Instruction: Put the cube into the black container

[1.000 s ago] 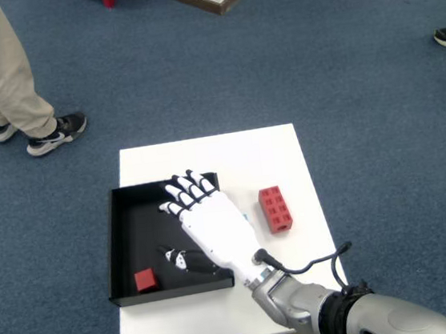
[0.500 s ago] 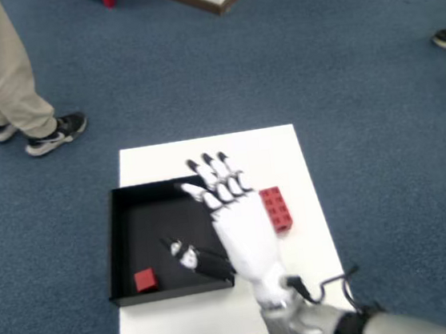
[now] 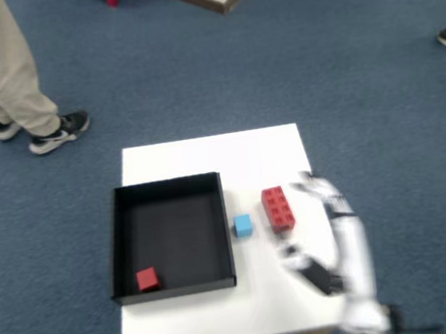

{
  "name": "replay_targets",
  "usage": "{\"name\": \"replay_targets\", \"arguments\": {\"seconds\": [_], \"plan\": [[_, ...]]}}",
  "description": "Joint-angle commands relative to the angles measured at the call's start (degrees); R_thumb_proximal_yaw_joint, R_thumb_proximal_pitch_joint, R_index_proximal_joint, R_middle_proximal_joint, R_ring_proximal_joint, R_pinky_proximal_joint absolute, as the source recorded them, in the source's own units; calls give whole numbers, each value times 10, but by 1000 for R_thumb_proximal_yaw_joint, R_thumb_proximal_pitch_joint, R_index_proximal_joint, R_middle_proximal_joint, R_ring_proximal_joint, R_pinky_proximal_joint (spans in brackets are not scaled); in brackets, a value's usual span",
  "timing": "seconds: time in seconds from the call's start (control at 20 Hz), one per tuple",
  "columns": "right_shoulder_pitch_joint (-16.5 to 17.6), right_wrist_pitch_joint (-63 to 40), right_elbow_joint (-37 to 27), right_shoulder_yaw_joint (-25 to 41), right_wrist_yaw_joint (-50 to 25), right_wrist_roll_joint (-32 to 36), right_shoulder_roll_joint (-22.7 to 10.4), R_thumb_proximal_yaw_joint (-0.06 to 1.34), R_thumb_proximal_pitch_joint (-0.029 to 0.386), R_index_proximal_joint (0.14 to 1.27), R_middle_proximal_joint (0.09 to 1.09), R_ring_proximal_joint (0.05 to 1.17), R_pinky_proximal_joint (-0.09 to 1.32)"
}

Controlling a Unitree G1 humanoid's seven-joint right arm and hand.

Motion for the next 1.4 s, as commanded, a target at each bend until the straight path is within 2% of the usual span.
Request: {"name": "replay_targets", "arguments": {"seconds": [0.05,0.1,0.25,0.35,0.45,0.9,1.4], "plan": [[8,-167,54,-17,-6,45,-41,444,184,397,255,243,83],[16,-207,105,-6,0,71,-35,332,167,340,252,246,90],[11,-275,205,25,23,121,9,251,158,307,223,233,74],[5,-311,251,40,36,151,35,202,159,296,215,226,71],[2,-330,272,47,44,170,45,154,165,287,211,220,64],[-6,-339,297,79,78,240,58,14,178,250,190,198,8],[0,-337,311,119,122,311,75,0,163,242,184,192,-8]]}}
